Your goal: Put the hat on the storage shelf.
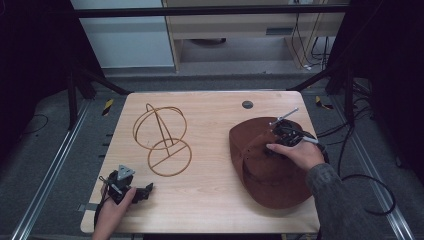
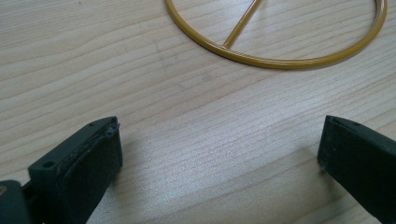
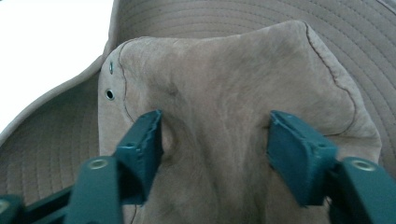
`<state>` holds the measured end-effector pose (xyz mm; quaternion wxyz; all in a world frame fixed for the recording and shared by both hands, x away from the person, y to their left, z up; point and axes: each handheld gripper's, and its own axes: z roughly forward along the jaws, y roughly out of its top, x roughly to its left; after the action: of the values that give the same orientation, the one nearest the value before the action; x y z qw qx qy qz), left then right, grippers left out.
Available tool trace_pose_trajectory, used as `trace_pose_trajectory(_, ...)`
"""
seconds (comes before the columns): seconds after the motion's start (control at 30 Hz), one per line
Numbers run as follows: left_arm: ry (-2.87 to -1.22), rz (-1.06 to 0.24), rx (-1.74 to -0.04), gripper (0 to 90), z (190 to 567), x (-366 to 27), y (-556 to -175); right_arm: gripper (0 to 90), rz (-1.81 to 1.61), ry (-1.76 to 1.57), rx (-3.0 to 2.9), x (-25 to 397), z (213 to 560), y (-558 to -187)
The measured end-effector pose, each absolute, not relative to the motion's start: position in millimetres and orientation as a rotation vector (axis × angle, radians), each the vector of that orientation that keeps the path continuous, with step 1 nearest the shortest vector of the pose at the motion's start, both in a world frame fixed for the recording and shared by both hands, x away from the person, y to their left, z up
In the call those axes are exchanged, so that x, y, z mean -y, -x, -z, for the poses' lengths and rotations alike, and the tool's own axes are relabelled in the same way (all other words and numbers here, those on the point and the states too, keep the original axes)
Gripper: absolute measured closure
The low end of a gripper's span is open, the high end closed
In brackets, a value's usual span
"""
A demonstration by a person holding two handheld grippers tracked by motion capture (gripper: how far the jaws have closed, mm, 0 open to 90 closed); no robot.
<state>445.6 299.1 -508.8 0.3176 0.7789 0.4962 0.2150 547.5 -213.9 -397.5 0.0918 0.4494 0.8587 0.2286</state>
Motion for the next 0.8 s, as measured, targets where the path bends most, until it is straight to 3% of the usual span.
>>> trace_pose_trajectory(0.07, -2.049, -0.565, -1.306, 0.0, 508.8, -299.1, -445.6, 41.3, -0.681, -1.338, -2.55, 214.1, 397.6, -547.3)
trace_pose_trajectory(0.23, -2.049, -0.565, -1.306, 0.0, 508.8, -299.1, -445.6, 61.3, -0.683, -1.351, -2.549, 217.9, 400.5, -546.9)
trace_pose_trajectory(0.53, -2.05, -0.565, -1.306, 0.0, 508.7, -299.1, -445.6, 85.1, -0.748, -1.366, -2.569, 225.0, 400.5, -545.2)
trace_pose_trajectory(0.8, -2.05, -0.565, -1.306, 0.0, 508.8, -299.1, -445.6, 89.1, -0.829, -1.35, -2.557, 230.0, 392.1, -540.6)
